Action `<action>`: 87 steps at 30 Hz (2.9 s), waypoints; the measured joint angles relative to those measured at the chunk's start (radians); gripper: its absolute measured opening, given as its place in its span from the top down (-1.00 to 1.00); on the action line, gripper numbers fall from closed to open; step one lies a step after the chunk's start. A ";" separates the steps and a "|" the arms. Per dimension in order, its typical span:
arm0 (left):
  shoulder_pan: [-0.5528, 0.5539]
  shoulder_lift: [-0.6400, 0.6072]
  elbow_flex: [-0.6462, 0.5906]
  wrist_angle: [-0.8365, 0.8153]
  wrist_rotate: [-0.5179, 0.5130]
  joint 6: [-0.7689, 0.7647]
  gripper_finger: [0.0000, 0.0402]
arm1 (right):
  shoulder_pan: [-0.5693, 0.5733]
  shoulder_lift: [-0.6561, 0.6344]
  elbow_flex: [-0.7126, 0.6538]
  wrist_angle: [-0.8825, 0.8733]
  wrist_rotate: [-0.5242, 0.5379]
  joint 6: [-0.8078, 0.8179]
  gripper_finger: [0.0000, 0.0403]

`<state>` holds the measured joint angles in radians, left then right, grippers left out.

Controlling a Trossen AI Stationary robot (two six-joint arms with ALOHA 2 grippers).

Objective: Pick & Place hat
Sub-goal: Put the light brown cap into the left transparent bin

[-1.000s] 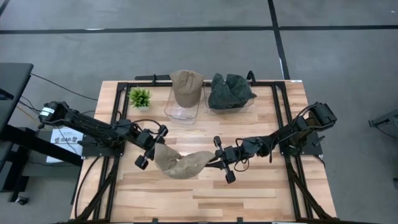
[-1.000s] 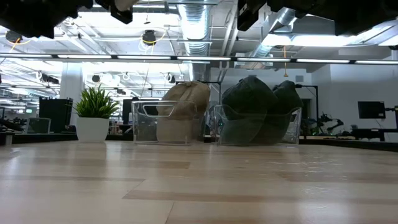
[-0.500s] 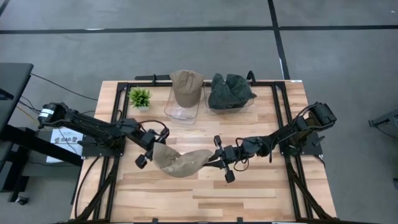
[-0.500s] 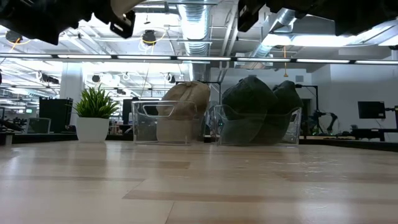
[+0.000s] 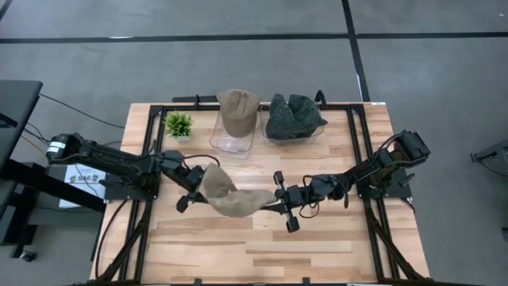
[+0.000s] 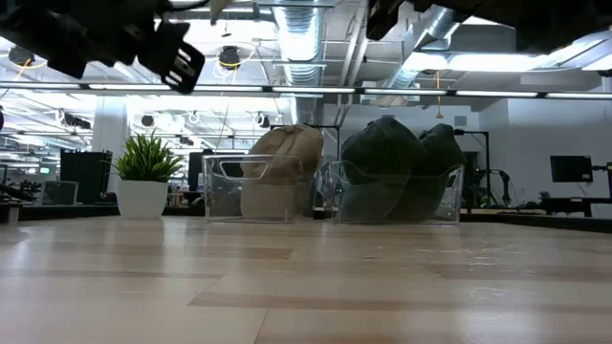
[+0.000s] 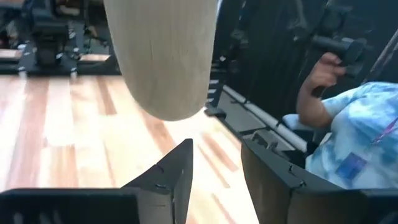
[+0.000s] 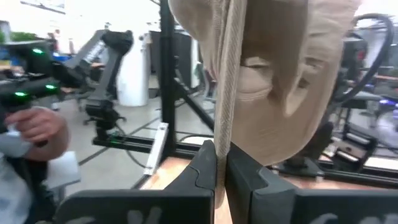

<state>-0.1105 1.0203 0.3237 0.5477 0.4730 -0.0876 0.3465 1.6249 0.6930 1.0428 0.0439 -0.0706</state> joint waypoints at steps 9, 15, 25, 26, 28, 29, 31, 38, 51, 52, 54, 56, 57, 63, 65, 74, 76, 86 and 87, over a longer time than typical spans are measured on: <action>0.105 -0.027 -0.002 -0.078 -0.007 0.030 0.34 | 0.057 -0.047 0.000 -0.067 0.204 -0.021 0.99; 0.154 -0.138 -0.002 -0.130 -0.005 0.031 0.34 | 0.146 -0.124 0.000 -0.253 0.488 -0.061 0.98; 0.156 -0.337 -0.002 -0.128 0.009 0.032 0.34 | 0.145 -0.153 0.000 -0.517 0.606 0.036 0.98; 0.154 -0.341 -0.002 -0.128 0.008 0.044 0.34 | 0.134 -0.153 0.000 -0.539 0.598 0.058 0.98; 0.144 -0.341 -0.002 -0.129 0.007 0.106 0.34 | 0.108 -0.153 0.000 -0.575 0.550 0.101 0.98; 0.137 -0.338 -0.002 -0.129 0.007 0.149 0.34 | 0.096 -0.153 0.000 -0.585 0.517 0.115 0.98; 0.121 -0.329 -0.002 -0.129 -0.008 0.234 0.34 | 0.072 -0.148 0.000 -0.593 0.450 0.140 0.98; 0.043 -0.268 -0.002 -0.132 -0.250 0.484 0.34 | 0.035 -0.131 0.000 -0.596 0.326 0.152 0.98; -0.031 -0.189 -0.002 -0.120 -0.331 0.555 0.34 | 0.040 -0.131 0.000 -0.594 0.322 0.151 0.98; -0.035 -0.185 -0.002 -0.121 -0.332 0.555 0.34 | 0.037 -0.131 0.000 -0.593 0.322 0.151 0.98; -0.042 -0.178 -0.002 -0.119 -0.331 0.555 0.34 | 0.036 -0.131 0.000 -0.589 0.322 0.151 0.98; -0.049 -0.178 -0.002 -0.120 -0.331 0.555 0.34 | 0.036 -0.131 0.000 -0.586 0.322 0.151 0.97; -0.052 -0.178 -0.002 -0.119 -0.331 0.555 0.34 | 0.036 -0.131 0.000 -0.586 0.322 0.151 0.97; -0.067 -0.179 -0.002 -0.116 -0.331 0.554 0.34 | 0.037 -0.131 0.000 -0.586 0.323 0.151 0.97; -0.070 -0.179 -0.002 -0.112 -0.331 0.554 0.34 | 0.037 -0.131 0.000 -0.586 0.323 0.151 0.97; -0.074 -0.179 -0.001 -0.074 -0.297 0.551 0.34 | 0.037 -0.131 0.000 -0.567 0.324 0.150 0.97; -0.074 -0.177 -0.001 -0.073 -0.293 0.551 0.34 | 0.037 -0.131 0.000 -0.567 0.324 0.150 0.97; -0.073 -0.085 -0.001 0.017 -0.315 0.551 0.72 | 0.037 -0.131 0.000 -0.567 0.324 0.150 0.97; -0.073 -0.076 -0.001 0.032 -0.315 0.551 0.79 | 0.037 -0.131 0.000 -0.567 0.324 0.150 0.97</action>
<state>-0.1837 0.9439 0.3225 0.5794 0.1577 0.4634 0.3836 1.4940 0.6926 0.4757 0.3676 0.0799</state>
